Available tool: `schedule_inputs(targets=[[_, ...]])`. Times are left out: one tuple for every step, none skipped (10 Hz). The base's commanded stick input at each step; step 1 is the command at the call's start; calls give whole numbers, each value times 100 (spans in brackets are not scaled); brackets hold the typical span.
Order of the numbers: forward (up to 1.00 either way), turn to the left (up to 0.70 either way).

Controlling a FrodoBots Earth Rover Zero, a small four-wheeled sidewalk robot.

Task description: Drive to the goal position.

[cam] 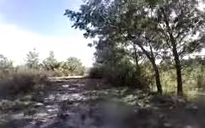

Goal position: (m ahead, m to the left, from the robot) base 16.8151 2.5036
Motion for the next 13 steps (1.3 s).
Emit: schedule_inputs(targets=[[85, 34], [85, 16], [85, 0], [85, 3], [85, 34], [85, 34], [85, 32], [85, 28], [85, 0], [85, 0], [85, 0], [85, 11], [85, 28]])
